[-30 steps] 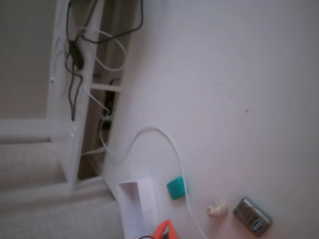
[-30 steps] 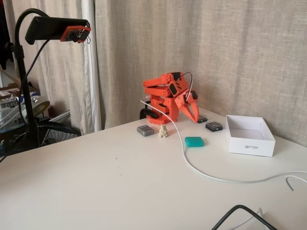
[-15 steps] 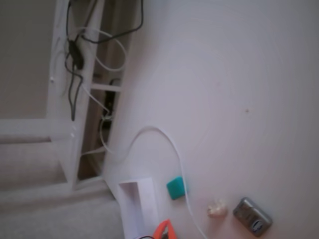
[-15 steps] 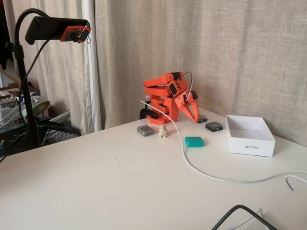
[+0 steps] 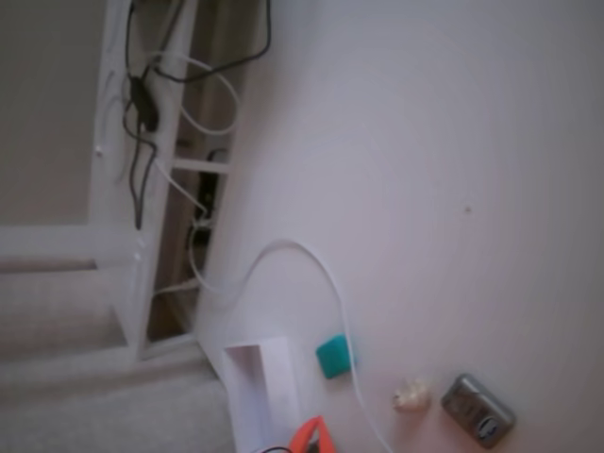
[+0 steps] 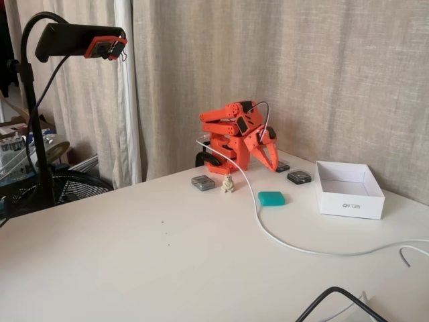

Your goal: Grasp the green cube and put it in the bin.

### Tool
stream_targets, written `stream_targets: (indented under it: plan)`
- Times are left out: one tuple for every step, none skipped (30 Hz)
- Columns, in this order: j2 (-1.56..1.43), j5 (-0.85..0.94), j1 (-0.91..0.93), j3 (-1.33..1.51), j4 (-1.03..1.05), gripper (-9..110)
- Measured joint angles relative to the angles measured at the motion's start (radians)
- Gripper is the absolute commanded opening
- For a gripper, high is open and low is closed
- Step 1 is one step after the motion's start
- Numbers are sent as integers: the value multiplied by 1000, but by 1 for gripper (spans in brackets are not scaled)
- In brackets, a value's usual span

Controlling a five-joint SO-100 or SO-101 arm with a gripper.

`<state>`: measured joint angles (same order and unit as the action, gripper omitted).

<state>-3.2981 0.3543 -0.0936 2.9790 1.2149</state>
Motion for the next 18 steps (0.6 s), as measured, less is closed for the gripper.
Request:
stream_targets:
  plan:
    - [0, 0, 0, 0, 0, -8]
    - [0, 0, 0, 0, 0, -8]
    - [0, 0, 0, 0, 0, -8]
    - [0, 0, 0, 0, 0, -8]
    - [0, 0, 0, 0, 0, -8]
    - [0, 0, 0, 0, 0, -8]
    - [0, 0, 0, 0, 0, -8]
    - [0, 0, 0, 0, 0, -8]
    - [0, 0, 0, 0, 0, -8]
    - [0, 0, 0, 0, 0, -8]
    - [0, 0, 0, 0, 0, -8]
    - [0, 0, 0, 0, 0, -8]
    - [0, 0, 0, 0, 0, -8]
    - [0, 0, 0, 0, 0, -8]
    - [0, 0, -2, 0, 0, -6]
    - [0, 0, -12, 2, -6, -3]
    - [2, 0, -28, 3, -17, -3]
    - [14, 0, -37, 3, -37, -3]
